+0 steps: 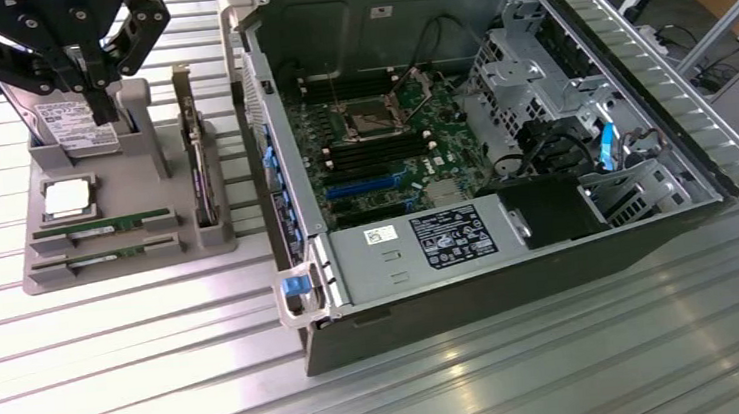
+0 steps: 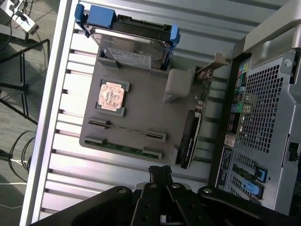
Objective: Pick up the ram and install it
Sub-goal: 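Pick up the ram and move it above insertion slot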
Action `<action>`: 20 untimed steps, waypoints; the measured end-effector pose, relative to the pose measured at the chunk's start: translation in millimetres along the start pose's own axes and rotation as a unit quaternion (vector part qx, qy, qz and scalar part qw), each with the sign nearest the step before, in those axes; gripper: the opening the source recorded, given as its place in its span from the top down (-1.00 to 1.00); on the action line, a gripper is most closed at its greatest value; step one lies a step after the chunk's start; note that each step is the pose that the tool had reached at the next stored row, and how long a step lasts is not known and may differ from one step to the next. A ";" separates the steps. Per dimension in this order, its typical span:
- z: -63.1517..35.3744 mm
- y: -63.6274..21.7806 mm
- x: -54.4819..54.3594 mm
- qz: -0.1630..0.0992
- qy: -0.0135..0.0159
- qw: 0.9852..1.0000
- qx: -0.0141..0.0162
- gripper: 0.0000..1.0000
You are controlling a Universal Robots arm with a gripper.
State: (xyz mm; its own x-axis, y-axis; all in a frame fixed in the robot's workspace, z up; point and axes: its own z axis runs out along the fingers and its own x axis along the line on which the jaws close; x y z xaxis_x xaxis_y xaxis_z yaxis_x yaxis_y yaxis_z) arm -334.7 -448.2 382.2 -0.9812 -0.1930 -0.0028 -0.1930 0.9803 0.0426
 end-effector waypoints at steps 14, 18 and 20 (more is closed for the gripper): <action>0.0 0.0 0.0 -0.017 0.001 1.000 0.000 0.79; 0.0 0.0 0.0 -0.023 0.001 1.000 0.000 0.79; 0.0 0.0 0.0 -0.027 0.001 1.000 0.000 0.79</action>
State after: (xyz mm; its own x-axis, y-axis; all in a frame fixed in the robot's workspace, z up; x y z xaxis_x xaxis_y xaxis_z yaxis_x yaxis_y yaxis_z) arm -334.7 -448.2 382.1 -0.9692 -0.2462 -0.0028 -0.2461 0.9683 0.0425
